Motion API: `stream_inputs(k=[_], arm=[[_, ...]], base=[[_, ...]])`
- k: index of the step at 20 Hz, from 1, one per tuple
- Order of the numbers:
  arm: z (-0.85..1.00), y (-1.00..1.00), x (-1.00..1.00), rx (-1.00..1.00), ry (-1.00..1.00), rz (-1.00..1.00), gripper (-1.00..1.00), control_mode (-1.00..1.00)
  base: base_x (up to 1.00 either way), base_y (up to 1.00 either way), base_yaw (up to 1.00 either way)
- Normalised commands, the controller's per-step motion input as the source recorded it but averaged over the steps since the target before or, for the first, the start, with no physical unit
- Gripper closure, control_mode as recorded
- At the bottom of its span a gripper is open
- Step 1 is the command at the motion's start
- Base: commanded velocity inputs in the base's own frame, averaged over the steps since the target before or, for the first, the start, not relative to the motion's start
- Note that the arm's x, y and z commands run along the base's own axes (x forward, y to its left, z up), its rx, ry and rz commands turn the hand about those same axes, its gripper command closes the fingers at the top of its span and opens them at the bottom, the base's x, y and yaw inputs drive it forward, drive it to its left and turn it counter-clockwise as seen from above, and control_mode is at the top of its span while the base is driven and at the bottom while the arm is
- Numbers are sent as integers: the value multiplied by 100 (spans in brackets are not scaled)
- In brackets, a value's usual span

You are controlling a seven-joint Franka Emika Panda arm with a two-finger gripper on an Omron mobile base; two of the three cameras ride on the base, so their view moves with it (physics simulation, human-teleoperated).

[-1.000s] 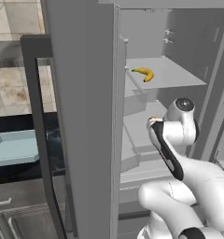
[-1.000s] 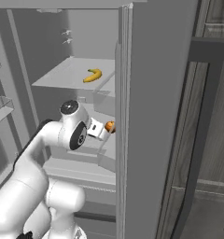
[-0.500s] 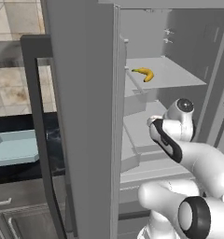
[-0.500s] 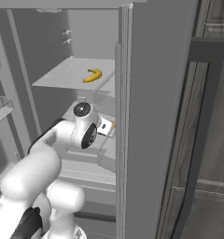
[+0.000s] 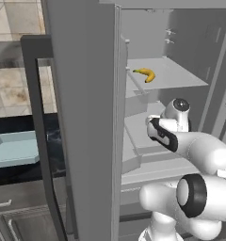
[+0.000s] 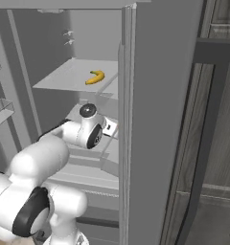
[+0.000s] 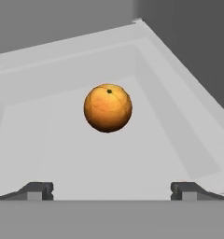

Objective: Pick the banana and orange from the fridge and place them inside the tupperware on the counter.

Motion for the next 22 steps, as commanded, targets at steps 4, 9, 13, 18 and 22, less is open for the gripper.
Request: stream_inputs(k=[4, 9, 13, 18, 22], arm=[[-25, -2, 21, 0, 0, 0, -100, -100], [-18, -5, 24, 0, 0, 0, -100, -100], [-10, -6, 25, 0, 0, 0, -100, -100], [-3, -11, 25, 0, 0, 0, -100, -100], [-4, -11, 24, 0, 0, 0, -100, -100]], base=[[0, 0, 0], [0, 0, 0], [0, 0, 0], [0, 0, 0], [0, 0, 0]])
